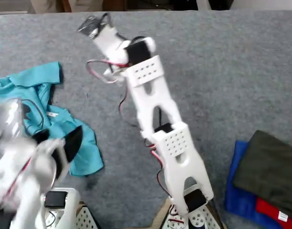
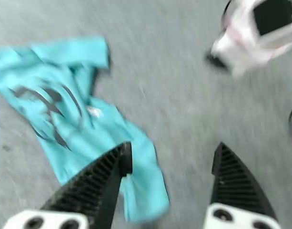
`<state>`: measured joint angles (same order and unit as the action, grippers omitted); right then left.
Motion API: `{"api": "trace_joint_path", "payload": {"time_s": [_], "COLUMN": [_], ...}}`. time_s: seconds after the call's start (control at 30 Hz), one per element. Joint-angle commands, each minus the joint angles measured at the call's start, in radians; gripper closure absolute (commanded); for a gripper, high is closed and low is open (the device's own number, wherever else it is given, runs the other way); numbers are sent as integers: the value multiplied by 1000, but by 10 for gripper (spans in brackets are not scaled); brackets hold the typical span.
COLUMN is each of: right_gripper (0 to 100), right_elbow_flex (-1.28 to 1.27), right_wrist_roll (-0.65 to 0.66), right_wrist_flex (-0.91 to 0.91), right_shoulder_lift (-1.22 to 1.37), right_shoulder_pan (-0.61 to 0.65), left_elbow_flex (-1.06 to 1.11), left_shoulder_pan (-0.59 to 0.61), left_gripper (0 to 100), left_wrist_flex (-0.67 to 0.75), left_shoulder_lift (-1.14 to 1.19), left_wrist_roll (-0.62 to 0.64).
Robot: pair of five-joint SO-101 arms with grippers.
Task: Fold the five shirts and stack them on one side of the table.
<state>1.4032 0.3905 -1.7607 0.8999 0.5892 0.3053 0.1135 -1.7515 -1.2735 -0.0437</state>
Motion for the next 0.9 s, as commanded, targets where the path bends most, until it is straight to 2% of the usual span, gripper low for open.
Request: {"api": "trace_joint_path", "payload": {"time_s": [0.0,0.07,0.17,0.3,0.43,0.67,0.87], "right_gripper": [769,768,768,768,769,778,989], "right_elbow_flex": [47,45,45,28,-28,-42,-7], "right_wrist_roll": [8,8,8,8,8,17,15], "right_wrist_flex": [0,-5,-9,-20,-14,2,21], "right_shoulder_lift": [2,16,45,111,193,317,349], "right_shoulder_pan": [105,166,257,341,386,414,380], "left_elbow_flex": [26,89,247,434,522,542,534], "left_shoulder_pan": [226,425,694,852,930,948,947], "left_gripper": [721,721,721,721,721,721,721], "left_wrist_flex": [60,161,404,675,809,827,833], "left_shoulder_lift": [-30,-28,-8,30,62,122,147], "left_wrist_roll": [9,9,12,9,9,9,9]}}
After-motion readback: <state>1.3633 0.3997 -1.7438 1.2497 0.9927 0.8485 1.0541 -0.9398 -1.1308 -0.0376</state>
